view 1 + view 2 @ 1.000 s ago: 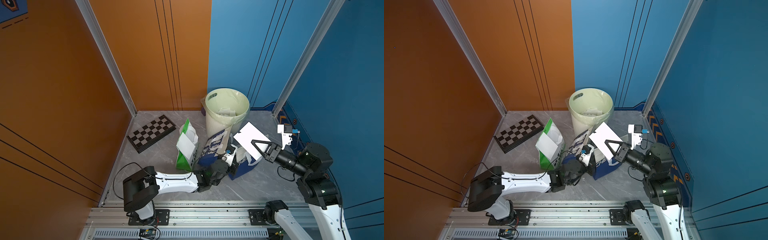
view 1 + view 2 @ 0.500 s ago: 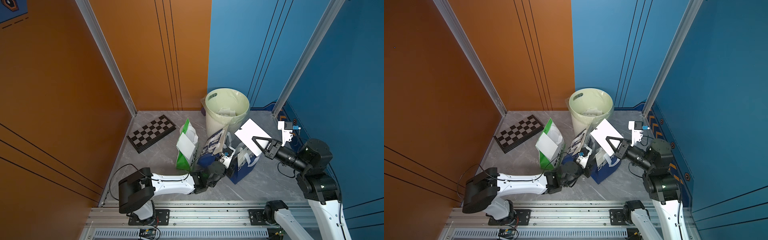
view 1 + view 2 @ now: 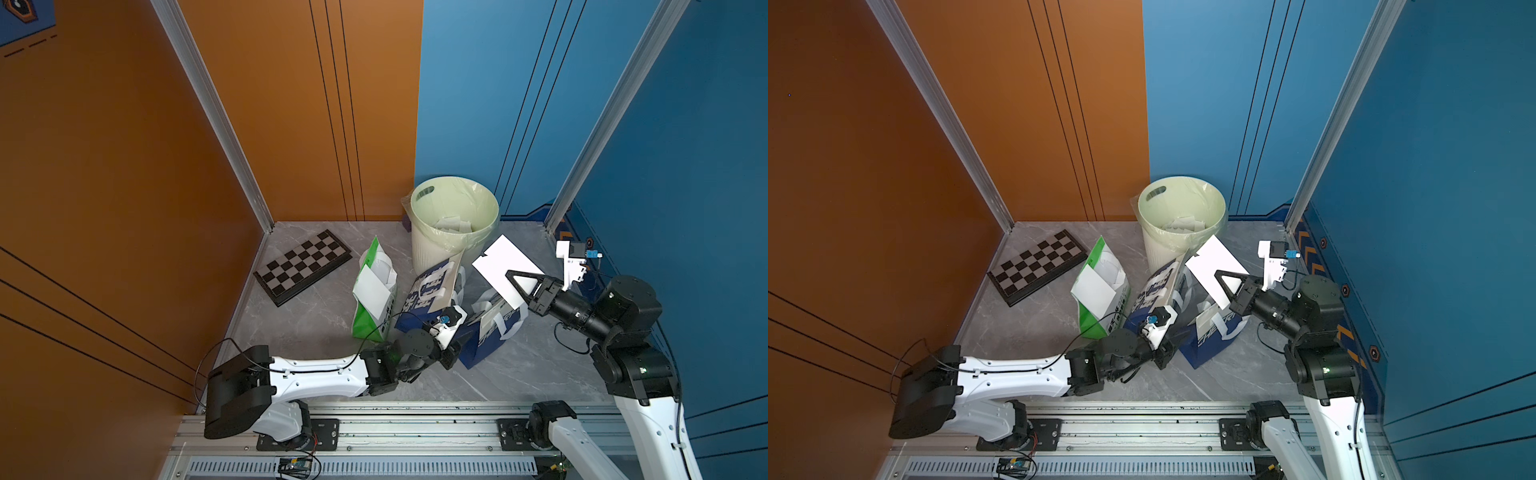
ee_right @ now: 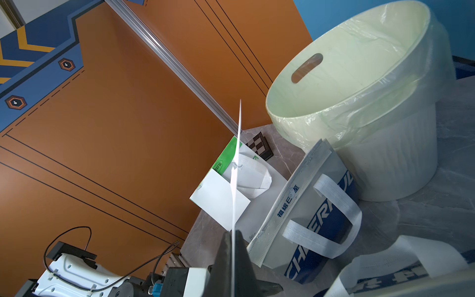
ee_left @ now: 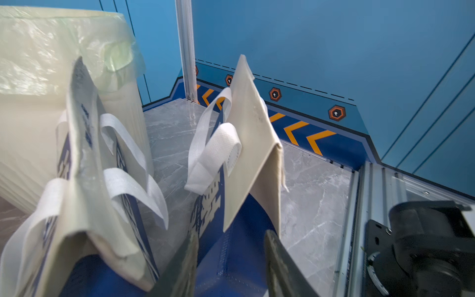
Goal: Shred takeout receipts and throw away
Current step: Place the takeout bag at the center of the board, then shred the takeout receipt.
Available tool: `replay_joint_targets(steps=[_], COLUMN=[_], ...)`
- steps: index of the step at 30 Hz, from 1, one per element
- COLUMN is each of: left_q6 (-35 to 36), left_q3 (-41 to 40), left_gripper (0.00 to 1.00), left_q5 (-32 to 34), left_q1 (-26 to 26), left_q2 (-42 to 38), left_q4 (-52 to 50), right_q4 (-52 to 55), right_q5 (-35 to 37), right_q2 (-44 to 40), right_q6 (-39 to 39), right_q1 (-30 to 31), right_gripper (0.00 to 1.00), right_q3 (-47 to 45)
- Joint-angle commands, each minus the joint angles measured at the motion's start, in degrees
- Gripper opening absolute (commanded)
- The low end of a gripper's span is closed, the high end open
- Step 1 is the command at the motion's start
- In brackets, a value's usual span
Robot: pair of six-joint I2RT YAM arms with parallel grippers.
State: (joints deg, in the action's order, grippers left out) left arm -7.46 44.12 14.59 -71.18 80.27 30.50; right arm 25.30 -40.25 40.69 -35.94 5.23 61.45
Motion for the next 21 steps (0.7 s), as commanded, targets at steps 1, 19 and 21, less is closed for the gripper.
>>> replay_joint_targets(steps=[1,19,21], left_q6=[1.05,-16.49,-16.52], left_q3=[-1.73,7.6,12.12], left_gripper=[0.44,0.47,0.47], left_q5=[-7.26,-29.11,-29.69], left_q1=[-0.56,22.55,25.54], left_q2=[-2.94,-23.21,-22.01], left_q4=[-2.37,-22.24,-29.03], right_q4=[1.16,-5.99,-5.99], right_q5=[1.21,7.39,7.35], right_q2=[0.28,9.57,11.03], right_q6=[1.74,8.96,10.52], right_q1=[-0.23,7.19,7.5], right_gripper=[0.0,0.0,0.0], right_q3=[0.47,5.28,5.93])
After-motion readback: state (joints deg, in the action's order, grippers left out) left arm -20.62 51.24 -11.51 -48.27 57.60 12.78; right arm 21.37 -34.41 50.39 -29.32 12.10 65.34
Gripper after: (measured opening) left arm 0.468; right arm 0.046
